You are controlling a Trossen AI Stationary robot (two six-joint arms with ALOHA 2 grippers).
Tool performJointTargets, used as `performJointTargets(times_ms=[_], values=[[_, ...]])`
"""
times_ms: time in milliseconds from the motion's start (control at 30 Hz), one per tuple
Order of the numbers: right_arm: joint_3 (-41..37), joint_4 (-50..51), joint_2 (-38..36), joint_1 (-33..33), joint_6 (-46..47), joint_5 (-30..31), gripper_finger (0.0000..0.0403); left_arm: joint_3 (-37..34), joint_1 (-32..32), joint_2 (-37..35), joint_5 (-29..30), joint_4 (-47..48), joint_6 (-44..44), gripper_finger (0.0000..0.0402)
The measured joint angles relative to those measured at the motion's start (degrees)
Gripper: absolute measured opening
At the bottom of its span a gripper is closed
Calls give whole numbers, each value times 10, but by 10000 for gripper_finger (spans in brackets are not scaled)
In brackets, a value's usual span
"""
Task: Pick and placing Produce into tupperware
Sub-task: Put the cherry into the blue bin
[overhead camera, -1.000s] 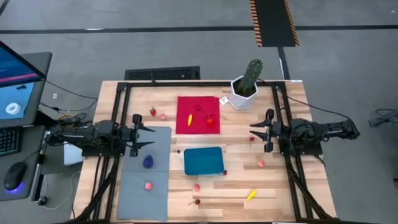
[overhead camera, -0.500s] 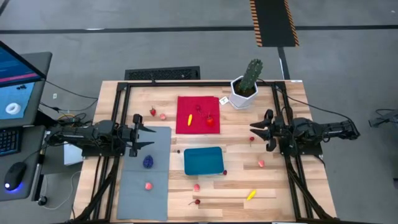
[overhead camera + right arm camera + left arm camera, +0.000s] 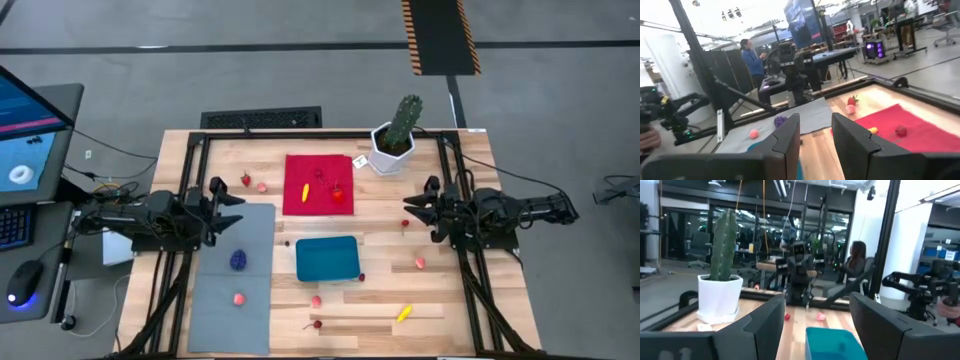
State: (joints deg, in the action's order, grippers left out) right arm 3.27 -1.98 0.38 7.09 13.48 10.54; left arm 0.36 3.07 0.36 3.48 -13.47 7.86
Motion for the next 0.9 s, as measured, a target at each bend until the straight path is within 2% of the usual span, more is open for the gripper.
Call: performJointTargets(times_ms=[167, 333, 533, 800, 900], values=[[6, 14, 20, 0, 32, -1, 137, 0, 0, 0, 3, 3, 19, 215], [65, 142, 91, 0, 111, 2, 137, 0, 0, 0, 30, 7, 14, 215], [175, 226, 256, -1, 144, 15, 136, 0, 0, 0, 34, 21, 28, 215], [383, 510, 512, -15, 285, 15, 133, 0, 0, 0, 87, 22, 56, 215], [445, 582, 590, -13, 335, -8, 128, 0, 0, 0, 89, 22, 65, 215]])
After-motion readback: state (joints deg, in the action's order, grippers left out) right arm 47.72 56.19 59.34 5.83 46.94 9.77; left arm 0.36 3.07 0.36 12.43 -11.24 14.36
